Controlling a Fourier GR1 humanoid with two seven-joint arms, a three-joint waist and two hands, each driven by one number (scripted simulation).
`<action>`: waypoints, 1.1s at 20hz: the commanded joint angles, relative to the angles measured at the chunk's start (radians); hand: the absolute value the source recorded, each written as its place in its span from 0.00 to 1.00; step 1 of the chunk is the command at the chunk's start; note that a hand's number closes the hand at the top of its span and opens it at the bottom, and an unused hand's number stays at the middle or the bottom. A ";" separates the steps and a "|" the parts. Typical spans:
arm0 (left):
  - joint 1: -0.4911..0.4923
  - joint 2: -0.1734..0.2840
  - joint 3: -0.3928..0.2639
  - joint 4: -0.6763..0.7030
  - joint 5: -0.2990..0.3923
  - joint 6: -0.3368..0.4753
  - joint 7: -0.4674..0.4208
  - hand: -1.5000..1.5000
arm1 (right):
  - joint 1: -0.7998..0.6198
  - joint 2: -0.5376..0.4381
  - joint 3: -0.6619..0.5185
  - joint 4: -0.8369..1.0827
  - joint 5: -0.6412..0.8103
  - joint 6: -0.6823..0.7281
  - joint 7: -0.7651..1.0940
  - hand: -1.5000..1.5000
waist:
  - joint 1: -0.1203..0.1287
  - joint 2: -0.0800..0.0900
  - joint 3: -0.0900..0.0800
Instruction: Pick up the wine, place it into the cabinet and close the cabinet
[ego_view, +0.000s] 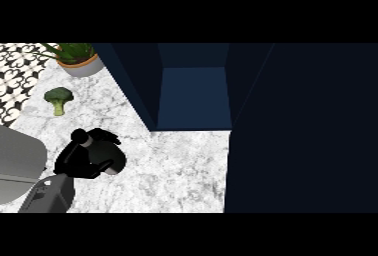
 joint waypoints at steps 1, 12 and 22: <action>0.012 0.004 -0.048 -0.026 -0.035 -0.103 -0.110 1.00 | 0.017 -0.002 -0.010 -0.145 -0.085 -0.014 0.070 0.00 | -0.001 -0.002 0.000; 0.218 -0.099 0.038 -0.252 -0.055 0.437 -0.198 1.00 | 0.028 0.016 0.011 -0.128 -0.049 -0.025 0.054 0.00 | 0.019 -0.008 0.002; 0.374 -0.141 0.019 -0.554 -0.073 0.534 -0.256 1.00 | 0.120 0.022 0.028 -0.176 -0.044 0.013 0.029 0.00 | 0.011 -0.004 0.002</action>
